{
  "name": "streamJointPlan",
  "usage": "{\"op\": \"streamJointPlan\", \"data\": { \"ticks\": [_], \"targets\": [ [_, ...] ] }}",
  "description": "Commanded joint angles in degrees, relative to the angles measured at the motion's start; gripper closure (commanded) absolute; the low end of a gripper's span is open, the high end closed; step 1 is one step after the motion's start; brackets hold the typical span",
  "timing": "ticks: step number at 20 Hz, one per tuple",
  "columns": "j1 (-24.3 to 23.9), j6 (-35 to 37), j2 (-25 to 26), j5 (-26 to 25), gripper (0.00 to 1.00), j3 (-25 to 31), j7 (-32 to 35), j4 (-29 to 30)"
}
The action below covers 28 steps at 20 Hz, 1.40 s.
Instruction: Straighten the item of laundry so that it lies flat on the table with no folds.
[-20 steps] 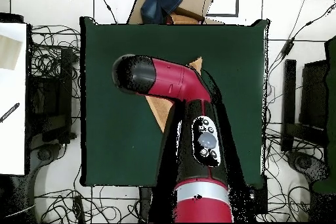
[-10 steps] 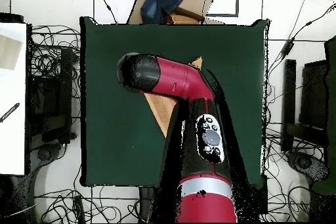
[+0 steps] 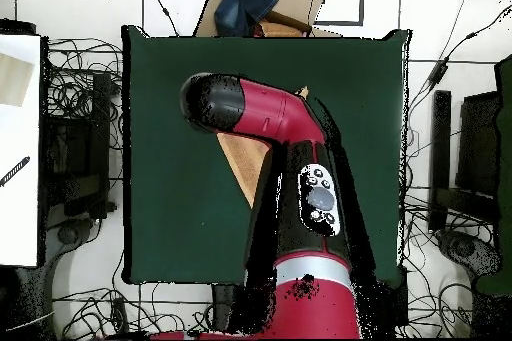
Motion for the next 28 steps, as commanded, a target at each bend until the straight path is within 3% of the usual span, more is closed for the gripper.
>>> {"op": "streamJointPlan", "data": {
  "ticks": [1, 16, 28],
  "targets": [
    [1.07, 2.67, 1.74, 1.88, 0.00, 4.69, 8.23, -1.10],
    [0.81, 4.95, 1.91, 2.68, 0.00, 4.76, 8.21, -2.20],
    [-2.63, 1.07, 2.89, 2.02, 0.00, 7.77, 4.91, 1.10]
  ]
}}
